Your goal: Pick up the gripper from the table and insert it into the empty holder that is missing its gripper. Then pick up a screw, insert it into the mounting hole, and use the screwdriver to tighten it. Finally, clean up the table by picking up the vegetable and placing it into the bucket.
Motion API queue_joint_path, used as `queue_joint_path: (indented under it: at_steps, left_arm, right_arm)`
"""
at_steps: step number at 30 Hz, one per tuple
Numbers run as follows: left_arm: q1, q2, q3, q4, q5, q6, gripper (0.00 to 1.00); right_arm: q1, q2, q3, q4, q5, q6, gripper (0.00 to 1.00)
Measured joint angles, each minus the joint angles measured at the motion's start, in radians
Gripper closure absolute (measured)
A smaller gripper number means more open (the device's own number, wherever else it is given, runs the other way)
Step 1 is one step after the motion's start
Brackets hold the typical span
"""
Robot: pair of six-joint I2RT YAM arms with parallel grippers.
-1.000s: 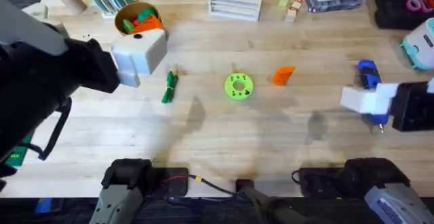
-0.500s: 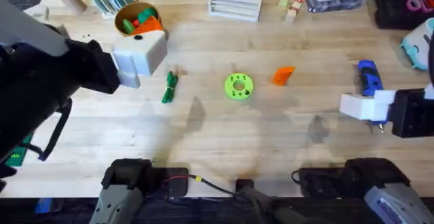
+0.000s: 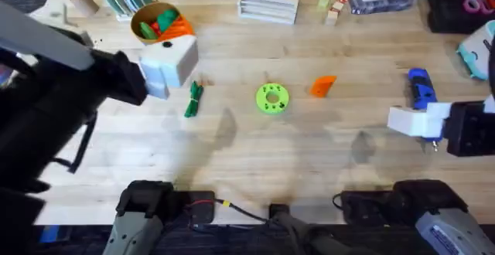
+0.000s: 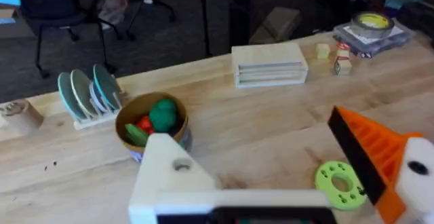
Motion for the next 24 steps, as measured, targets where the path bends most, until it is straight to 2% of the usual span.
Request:
queue_joint_path:
  at_steps: [8, 16, 19, 24]
  left_arm:
    - [-0.004, -0.18, -0.3, 0.327, 0.005, 0.0, 0.008]
    - [-0.004, -0.338, -0.588, 0.596, 0.063, 0.0, 0.008]
    - [-0.004, -0.395, -0.659, 0.652, 0.081, -0.001, 0.008]
    - [-0.004, -0.479, -0.737, 0.675, 0.111, -0.001, 0.008]
  right_arm:
    - [0.0, 0.0, 0.0, 0.0, 0.0, 0.0, 0.009]
    - [0.0, 0.0, 0.0, 0.0, 0.0, 0.0, 0.009]
    - [0.0, 0.0, 0.0, 0.0, 0.0, 0.0, 0.01]
    - [0.0, 0.0, 0.0, 0.0, 0.0, 0.0, 0.009]
